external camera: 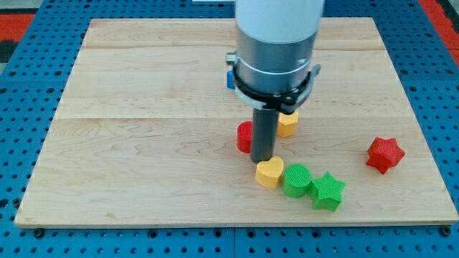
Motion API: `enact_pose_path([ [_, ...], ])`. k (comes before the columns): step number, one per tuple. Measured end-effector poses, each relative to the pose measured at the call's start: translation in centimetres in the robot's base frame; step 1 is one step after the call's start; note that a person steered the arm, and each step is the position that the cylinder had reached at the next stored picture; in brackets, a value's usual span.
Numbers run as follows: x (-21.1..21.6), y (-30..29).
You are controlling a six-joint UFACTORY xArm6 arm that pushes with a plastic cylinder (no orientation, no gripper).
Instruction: Move the yellow hexagon diagonal to the blue cube
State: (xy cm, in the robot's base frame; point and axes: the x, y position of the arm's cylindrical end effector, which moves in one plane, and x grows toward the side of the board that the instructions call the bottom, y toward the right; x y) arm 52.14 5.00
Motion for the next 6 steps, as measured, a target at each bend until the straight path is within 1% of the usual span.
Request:
enact_pose_path([
  [1, -1.8, 2.4],
  [2, -4.0, 3.5],
  [3, -6.7, 2.4],
  [4, -9.3, 3.8],
  [6, -17.7, 5.1],
])
